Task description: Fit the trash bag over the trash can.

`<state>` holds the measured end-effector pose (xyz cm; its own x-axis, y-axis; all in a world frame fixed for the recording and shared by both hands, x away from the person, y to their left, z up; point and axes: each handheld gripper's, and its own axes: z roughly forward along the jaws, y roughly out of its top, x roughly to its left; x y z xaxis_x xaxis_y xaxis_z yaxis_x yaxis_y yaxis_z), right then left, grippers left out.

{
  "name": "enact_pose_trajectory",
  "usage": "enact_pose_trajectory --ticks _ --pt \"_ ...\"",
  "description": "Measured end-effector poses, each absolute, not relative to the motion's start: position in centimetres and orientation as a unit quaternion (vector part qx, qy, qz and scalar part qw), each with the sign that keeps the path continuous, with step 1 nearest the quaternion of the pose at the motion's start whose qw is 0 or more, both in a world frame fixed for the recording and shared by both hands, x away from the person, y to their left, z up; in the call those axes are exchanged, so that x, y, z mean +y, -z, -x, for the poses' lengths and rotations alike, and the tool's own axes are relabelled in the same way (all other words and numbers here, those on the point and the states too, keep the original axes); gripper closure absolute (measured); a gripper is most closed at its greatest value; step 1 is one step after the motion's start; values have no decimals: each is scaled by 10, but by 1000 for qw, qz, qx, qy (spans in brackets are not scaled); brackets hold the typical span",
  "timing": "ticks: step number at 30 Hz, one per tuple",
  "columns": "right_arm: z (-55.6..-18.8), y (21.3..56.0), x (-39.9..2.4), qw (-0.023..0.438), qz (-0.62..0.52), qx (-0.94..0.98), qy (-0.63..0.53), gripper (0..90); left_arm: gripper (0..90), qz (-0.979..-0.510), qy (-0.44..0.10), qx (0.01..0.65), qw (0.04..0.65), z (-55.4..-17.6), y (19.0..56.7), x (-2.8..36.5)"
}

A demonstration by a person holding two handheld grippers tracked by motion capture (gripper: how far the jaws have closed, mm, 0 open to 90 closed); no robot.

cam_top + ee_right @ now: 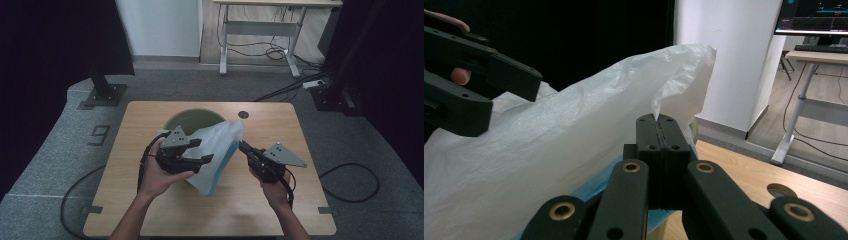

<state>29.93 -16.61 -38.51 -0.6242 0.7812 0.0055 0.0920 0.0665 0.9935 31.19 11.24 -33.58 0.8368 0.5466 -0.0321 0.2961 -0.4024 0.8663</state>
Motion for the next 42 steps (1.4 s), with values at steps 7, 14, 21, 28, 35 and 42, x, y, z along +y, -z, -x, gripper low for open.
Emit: enact_pose_trajectory --ticks 7,14,21,28,35,42 --pt "-297 386 -164 278 -324 672 -605 887 379 -833 -133 259 470 -313 345 98" --pt "-297 386 -166 275 -325 670 -609 887 618 -833 -118 282 460 -319 357 100" --pt "-297 384 -169 276 -326 667 -610 887 882 -823 -84 289 482 -326 362 112" --pt "-298 384 -172 277 -328 666 -610 887 899 -811 -87 289 501 -326 356 120" --pt "-301 390 -177 271 -336 670 -605 881 900 -804 -91 288 513 -324 349 129" --pt "-295 395 -176 274 -332 663 -613 630 900 -788 -102 298 529 -325 347 137"
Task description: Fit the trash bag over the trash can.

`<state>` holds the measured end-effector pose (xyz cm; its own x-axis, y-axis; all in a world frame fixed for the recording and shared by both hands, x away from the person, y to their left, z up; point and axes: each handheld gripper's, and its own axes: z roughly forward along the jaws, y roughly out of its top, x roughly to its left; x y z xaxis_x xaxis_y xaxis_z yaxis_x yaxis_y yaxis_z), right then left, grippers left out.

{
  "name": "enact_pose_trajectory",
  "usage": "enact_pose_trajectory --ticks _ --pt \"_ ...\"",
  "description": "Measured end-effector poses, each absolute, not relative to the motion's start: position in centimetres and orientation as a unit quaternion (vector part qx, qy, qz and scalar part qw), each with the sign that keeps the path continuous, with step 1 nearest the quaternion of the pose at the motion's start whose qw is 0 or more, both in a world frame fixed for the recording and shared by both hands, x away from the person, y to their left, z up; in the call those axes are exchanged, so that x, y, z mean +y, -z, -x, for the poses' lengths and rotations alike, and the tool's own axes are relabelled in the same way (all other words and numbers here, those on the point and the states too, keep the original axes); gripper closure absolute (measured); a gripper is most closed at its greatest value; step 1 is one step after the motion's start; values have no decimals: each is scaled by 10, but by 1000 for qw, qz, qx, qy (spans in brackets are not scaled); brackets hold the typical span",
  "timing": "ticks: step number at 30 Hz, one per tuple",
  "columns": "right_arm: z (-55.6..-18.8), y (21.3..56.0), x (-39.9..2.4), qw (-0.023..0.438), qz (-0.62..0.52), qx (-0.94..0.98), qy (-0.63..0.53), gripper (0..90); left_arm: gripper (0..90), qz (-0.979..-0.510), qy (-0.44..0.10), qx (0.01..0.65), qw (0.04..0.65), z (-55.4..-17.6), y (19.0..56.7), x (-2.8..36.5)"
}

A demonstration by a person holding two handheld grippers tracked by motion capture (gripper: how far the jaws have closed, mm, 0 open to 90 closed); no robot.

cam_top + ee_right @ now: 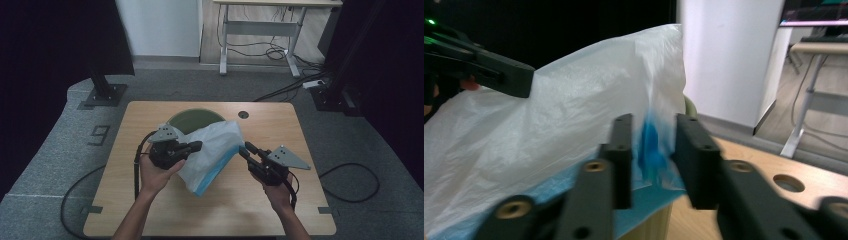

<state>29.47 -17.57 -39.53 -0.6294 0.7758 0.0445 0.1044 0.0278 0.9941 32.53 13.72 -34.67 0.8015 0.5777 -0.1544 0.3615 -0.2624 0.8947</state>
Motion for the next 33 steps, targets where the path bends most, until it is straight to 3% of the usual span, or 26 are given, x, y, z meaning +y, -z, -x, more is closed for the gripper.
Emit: enact_pose_trajectory --ticks 2,7,17,33 --pt "-288 397 -175 284 -328 658 -615 587 900 -779 -102 305 538 -327 347 142" --pt "-276 404 -176 293 -329 656 -613 576 900 -770 -93 314 547 -330 348 149" --pt "-271 415 -176 273 -330 652 -626 624 900 -766 -91 321 550 -331 348 154" --pt "-295 414 -164 256 -364 638 -628 755 900 -762 -86 325 553 -332 349 159"
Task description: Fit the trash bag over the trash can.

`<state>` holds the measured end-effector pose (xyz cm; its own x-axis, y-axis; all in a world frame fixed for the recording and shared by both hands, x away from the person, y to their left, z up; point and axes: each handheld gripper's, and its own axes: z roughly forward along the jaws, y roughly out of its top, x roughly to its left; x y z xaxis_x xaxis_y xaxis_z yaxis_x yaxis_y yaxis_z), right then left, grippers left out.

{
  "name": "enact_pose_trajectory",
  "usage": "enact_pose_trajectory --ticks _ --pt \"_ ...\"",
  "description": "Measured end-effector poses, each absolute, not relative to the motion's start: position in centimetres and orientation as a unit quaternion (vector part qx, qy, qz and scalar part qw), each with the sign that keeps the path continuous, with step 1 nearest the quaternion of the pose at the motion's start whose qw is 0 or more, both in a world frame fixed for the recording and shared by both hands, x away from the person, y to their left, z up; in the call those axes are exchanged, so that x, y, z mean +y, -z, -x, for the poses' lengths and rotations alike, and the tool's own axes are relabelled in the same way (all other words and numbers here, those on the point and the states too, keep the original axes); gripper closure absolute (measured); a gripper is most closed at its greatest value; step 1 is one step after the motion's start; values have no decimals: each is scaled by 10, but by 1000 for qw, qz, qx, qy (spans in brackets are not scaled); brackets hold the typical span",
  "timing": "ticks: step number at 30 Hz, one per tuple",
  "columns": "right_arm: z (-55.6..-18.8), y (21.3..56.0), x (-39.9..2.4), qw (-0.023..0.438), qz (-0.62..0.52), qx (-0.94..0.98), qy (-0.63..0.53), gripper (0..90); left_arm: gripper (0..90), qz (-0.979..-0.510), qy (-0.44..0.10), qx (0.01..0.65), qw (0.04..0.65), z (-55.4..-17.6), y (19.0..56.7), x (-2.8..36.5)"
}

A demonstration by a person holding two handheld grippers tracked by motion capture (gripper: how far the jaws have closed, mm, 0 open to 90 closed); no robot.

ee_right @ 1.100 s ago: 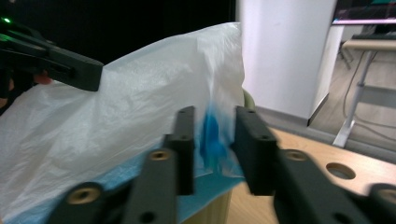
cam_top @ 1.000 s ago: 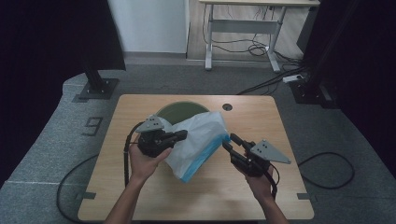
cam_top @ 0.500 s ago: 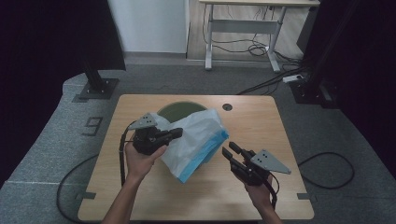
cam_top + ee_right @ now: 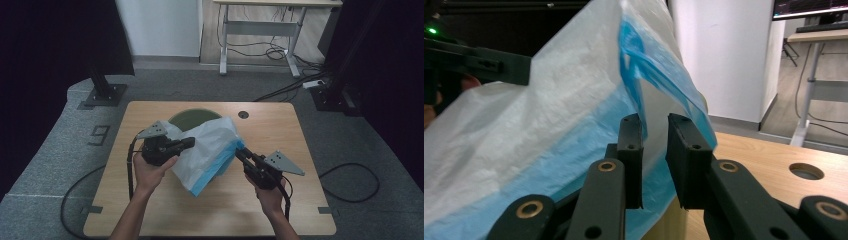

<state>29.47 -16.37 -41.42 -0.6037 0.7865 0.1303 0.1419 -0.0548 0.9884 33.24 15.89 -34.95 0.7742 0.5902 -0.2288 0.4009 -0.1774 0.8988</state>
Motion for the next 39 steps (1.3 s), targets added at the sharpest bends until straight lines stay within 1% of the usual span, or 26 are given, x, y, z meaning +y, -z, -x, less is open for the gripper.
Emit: enact_pose_trajectory --ticks 9,15,17,18,20,25,32,35,37,38,39 --pt "-295 413 -163 251 -358 640 -632 767 900 -760 -74 335 553 -336 354 164" --pt "-299 405 -156 249 -354 641 -634 766 900 -768 -70 328 546 -335 358 158" --pt "-300 404 -155 247 -355 641 -634 783 900 -768 -71 328 545 -335 358 157" --pt "-303 402 -154 245 -357 640 -635 871 900 -767 -71 329 547 -336 358 158" --pt "-303 400 -154 248 -356 640 -634 889 900 -763 -74 331 550 -336 357 161" --pt "-301 401 -157 242 -350 645 -634 890 900 -752 -81 342 557 -339 352 172" --pt "-292 404 -164 261 -339 657 -620 890 900 -740 -97 353 565 -338 347 185" --pt "-291 404 -167 259 -342 657 -620 890 900 -743 -92 350 563 -337 347 184" --pt "-292 403 -166 260 -340 658 -619 890 899 -761 -81 324 556 -332 343 174" --pt "-292 402 -166 261 -338 659 -619 890 873 -768 -77 313 554 -329 341 169" --pt "-292 402 -165 261 -337 659 -619 890 826 -768 -77 313 554 -329 341 169"
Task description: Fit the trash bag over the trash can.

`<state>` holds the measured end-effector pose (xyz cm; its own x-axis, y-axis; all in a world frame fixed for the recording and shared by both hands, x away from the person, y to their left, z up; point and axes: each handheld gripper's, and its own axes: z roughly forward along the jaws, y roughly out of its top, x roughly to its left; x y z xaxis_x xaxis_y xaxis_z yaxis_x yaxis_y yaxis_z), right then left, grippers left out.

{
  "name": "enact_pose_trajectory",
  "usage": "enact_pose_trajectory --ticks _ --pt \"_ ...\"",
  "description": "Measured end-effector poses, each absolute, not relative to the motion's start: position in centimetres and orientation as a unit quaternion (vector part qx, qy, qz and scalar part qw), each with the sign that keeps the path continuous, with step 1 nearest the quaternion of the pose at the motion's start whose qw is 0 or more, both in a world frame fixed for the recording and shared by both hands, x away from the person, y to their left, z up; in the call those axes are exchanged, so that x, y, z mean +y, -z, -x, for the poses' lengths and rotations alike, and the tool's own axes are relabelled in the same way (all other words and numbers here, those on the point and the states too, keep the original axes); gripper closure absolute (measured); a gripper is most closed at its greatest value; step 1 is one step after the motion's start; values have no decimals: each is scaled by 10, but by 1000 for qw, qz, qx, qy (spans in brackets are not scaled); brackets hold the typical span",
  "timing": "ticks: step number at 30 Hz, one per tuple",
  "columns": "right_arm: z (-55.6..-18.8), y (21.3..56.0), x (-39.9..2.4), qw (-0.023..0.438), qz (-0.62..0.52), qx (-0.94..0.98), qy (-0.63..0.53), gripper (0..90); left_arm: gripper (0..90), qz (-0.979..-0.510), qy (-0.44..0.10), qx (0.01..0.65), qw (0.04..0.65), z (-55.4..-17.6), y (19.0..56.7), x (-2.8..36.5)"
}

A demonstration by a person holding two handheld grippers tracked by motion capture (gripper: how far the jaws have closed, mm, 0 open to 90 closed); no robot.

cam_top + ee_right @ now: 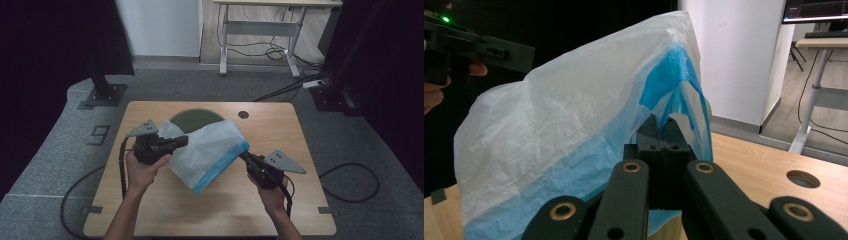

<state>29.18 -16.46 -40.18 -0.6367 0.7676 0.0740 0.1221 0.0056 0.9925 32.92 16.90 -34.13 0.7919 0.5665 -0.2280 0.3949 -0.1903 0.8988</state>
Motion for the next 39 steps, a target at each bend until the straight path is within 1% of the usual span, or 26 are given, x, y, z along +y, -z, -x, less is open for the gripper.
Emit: enact_pose_trajectory --ticks 1,2,3,4,6,7,8,9,10,11,13,14,15,17,18,21,24,26,27,29,30,31,34,39 --pt "-292 401 -164 261 -336 660 -619 890 770 -785 -78 293 540 -325 338 157" --pt "-292 401 -164 261 -336 660 -619 890 726 -785 -78 293 540 -325 338 157" --pt "-291 401 -162 263 -332 662 -618 890 668 -796 -93 283 527 -322 336 148" --pt "-291 400 -161 264 -331 663 -617 890 615 -799 -96 279 524 -322 335 144" --pt "-290 400 -160 263 -329 664 -617 890 525 -802 -106 281 516 -323 336 138" --pt "-290 400 -159 263 -328 664 -618 890 492 -802 -106 281 516 -323 336 138" --pt "-290 400 -159 263 -328 664 -618 890 492 -804 -109 282 513 -324 336 136" --pt "-289 400 -159 262 -327 665 -618 890 447 -809 -112 283 502 -328 339 132" --pt "-289 399 -159 262 -325 665 -619 890 454 -814 -110 283 495 -330 341 130" --pt "-288 399 -159 263 -324 666 -619 890 488 -817 -107 283 490 -331 343 128" --pt "-288 398 -159 263 -321 666 -620 890 626 -820 -103 284 487 -332 344 127" --pt "-288 398 -159 263 -321 666 -620 890 626 -823 -92 283 484 -334 346 126" --pt "-287 396 -158 265 -316 667 -620 890 763 -828 -66 279 482 -337 349 125" --pt "-286 396 -159 265 -315 667 -621 890 868 -830 -59 278 480 -339 351 123" --pt "-286 396 -159 265 -315 667 -621 890 899 -830 -59 278 480 -339 351 123" --pt "-285 395 -161 266 -315 667 -620 890 900 -825 -62 283 485 -341 351 123" --pt "-285 395 -166 267 -319 669 -616 890 900 -803 -87 299 508 -344 346 133" --pt "-286 396 -167 268 -320 670 -614 890 900 -799 -92 303 511 -347 345 138" --pt "-288 395 -169 274 -320 676 -605 890 900 -790 -100 315 517 -352 340 147" --pt "-290 395 -170 277 -322 679 -599 890 900 -775 -99 326 531 -356 336 159" --pt "-290 395 -170 277 -322 679 -599 890 900 -775 -99 326 531 -356 336 159" --pt "-292 394 -172 279 -324 680 -596 890 900 -763 -104 334 544 -357 333 170" --pt "-293 394 -173 279 -327 679 -595 890 900 -752 -107 340 554 -358 331 181" --pt "-293 394 -175 294 -321 682 -588 890 900 -733 -104 355 571 -355 336 204"
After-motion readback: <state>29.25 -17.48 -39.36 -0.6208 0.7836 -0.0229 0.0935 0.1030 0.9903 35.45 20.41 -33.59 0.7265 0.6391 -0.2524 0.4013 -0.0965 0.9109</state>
